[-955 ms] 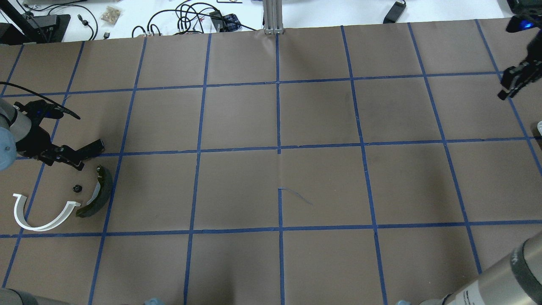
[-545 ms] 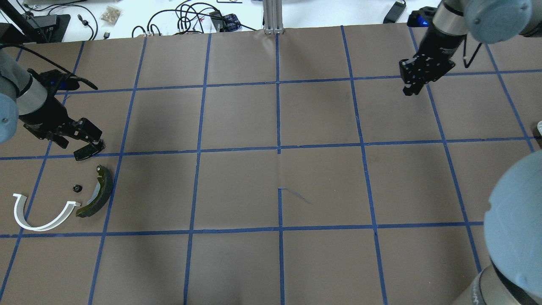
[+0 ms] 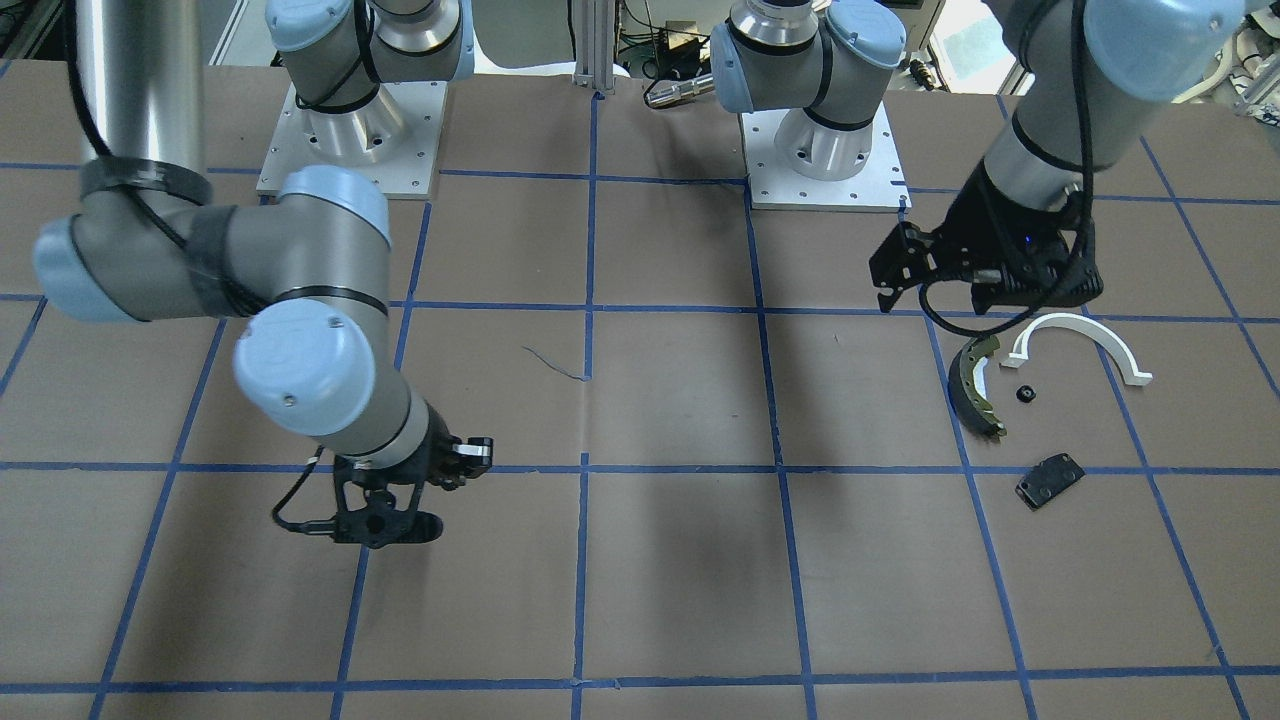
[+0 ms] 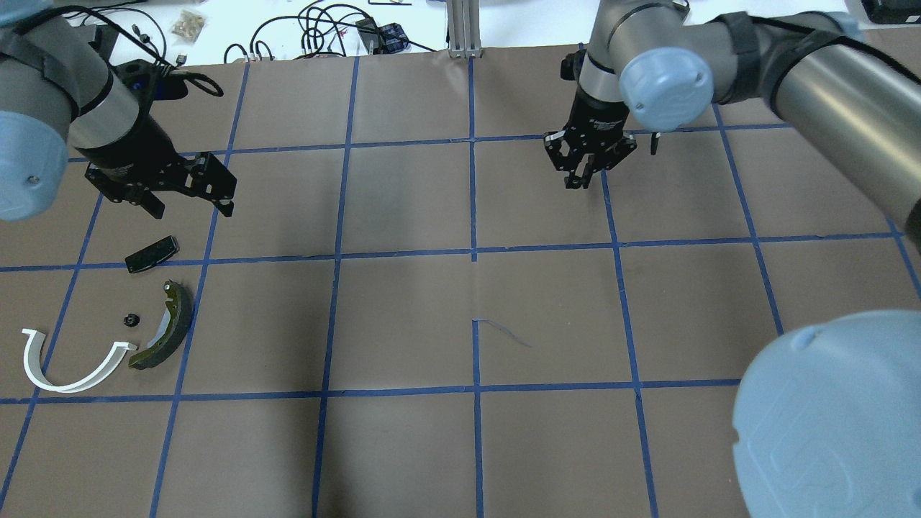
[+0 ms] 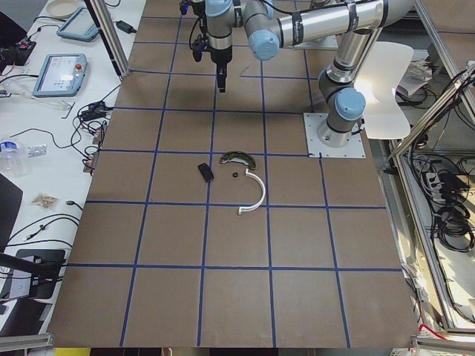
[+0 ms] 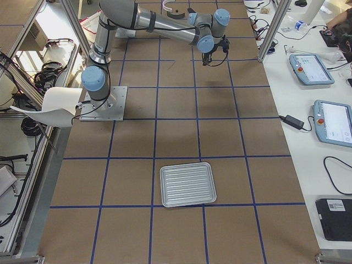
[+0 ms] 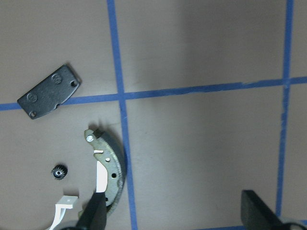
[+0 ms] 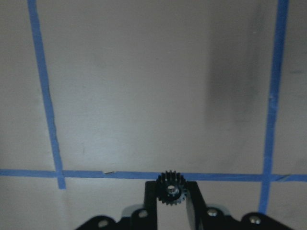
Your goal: Place bearing gear from tray to pile
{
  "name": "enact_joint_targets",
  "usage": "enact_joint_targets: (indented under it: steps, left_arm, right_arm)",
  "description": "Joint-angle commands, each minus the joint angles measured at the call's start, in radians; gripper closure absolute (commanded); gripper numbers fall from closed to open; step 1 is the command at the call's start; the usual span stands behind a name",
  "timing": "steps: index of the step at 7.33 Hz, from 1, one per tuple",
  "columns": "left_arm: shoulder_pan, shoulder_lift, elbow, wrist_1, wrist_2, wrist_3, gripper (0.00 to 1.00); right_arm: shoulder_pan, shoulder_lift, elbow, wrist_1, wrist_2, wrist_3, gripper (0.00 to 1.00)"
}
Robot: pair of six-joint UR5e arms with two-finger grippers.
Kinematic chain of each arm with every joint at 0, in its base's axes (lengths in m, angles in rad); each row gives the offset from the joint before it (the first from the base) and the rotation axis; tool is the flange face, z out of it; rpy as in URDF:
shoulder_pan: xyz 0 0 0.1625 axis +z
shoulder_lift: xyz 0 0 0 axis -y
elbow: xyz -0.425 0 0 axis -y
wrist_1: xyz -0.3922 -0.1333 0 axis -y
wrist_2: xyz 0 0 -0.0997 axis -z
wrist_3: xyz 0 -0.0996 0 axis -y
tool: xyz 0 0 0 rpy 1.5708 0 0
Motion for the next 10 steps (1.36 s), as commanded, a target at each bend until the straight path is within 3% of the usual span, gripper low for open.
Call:
enact_joint_targets:
  steps: [1, 4, 5, 6, 7, 9, 10]
  left_arm:
    - [-0.121, 0.02, 0.153, -0.158, -0.012, -0.075, 0.0]
    - [-0.132, 0.011, 0.155, -0.174, -0.008, -0.087, 0.0]
    - [-0.133, 0.022, 0.146, -0.174, -0.008, -0.081, 0.0]
    - [-0.133, 0.026, 0.144, -0.174, -0.008, -0.081, 0.0]
    - [-0.133, 0.026, 0.143, -0.174, -0.008, -0.081, 0.0]
    - [-0.133, 0.023, 0.14, -0.174, -0.006, -0.084, 0.0]
    - [-0.133, 0.022, 0.14, -0.176, -0.005, -0.084, 0.0]
  right_arm:
    - [0.114, 0.003, 0.095, -0.175, 0.043, 0.159, 1.0]
    - [0.274, 0.044, 0.099, -0.189, 0.06, 0.321, 1.0]
    - [0.292, 0.048, 0.101, -0.189, 0.06, 0.322, 0.93]
    - [0.293, 0.045, 0.099, -0.189, 0.046, 0.319, 0.3]
    - [0.291, 0.043, 0.099, -0.191, 0.041, 0.319, 0.0]
    - [0.256, 0.01, 0.096, -0.177, 0.015, 0.3, 0.0]
    - [0.201, -0.016, 0.096, -0.169, -0.05, 0.249, 0.0]
